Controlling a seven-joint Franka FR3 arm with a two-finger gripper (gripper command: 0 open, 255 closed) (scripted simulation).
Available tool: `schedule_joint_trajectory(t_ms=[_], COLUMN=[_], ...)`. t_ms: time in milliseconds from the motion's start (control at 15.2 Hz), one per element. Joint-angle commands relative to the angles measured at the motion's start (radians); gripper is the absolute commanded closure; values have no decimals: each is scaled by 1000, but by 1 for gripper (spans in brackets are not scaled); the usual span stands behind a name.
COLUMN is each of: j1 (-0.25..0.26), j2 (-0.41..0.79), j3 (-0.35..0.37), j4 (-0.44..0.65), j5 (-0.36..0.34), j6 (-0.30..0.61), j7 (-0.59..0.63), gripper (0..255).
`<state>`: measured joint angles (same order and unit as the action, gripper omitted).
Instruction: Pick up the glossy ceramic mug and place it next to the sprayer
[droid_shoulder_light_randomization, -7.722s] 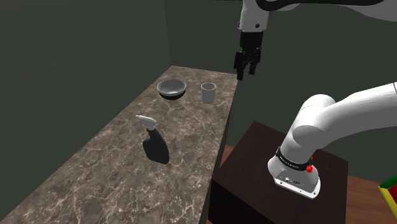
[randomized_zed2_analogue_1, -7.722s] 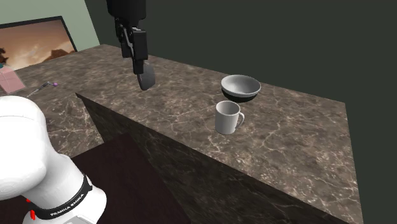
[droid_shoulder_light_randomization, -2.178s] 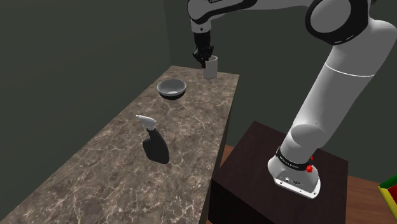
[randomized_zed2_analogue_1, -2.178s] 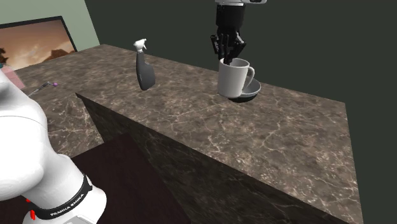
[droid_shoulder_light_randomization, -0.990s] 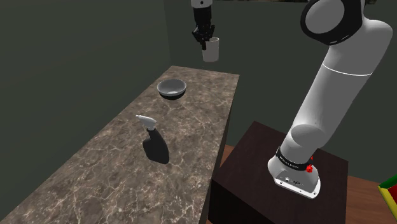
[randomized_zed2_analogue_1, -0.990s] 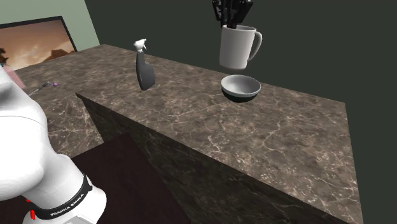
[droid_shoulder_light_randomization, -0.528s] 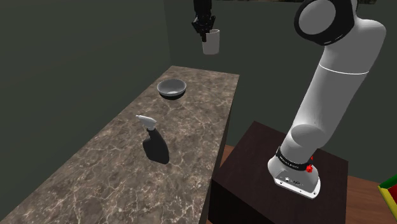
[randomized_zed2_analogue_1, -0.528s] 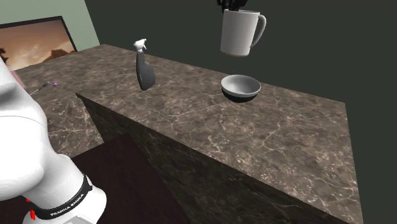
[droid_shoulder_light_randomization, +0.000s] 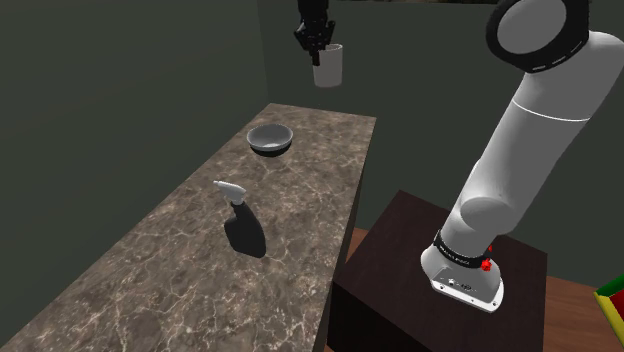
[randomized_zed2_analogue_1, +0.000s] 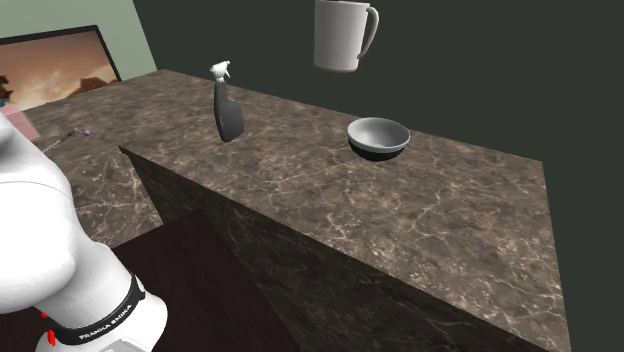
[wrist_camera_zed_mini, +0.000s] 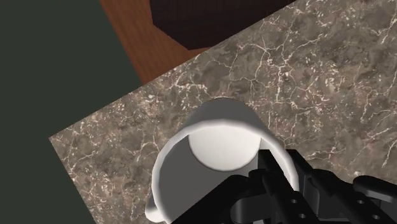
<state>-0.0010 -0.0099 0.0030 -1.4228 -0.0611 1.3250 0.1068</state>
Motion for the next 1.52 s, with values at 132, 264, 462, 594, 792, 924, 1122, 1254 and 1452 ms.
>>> schedule_joint_trajectory(t_ms=[132,264,462,594,792,924,1122,1254,1452], j1=[44,64,95,116,146,167,197,217,226], j2=[-72,-97,-126,-141,-154,-158,-155,-147,-155], j3=[47,73,112,139,181,210,254,285,297], j4=[-92,-120,-151,-165,-178,-180,-174,-164,-200], j5=[12,21,35,46,62,73,88,96,102], j6=[15,15,15,14,11,10,7,5,34], j7=[95,143,214,263,337,387,464,517,537], gripper=[255,255,255,255,255,255,255,255,255])
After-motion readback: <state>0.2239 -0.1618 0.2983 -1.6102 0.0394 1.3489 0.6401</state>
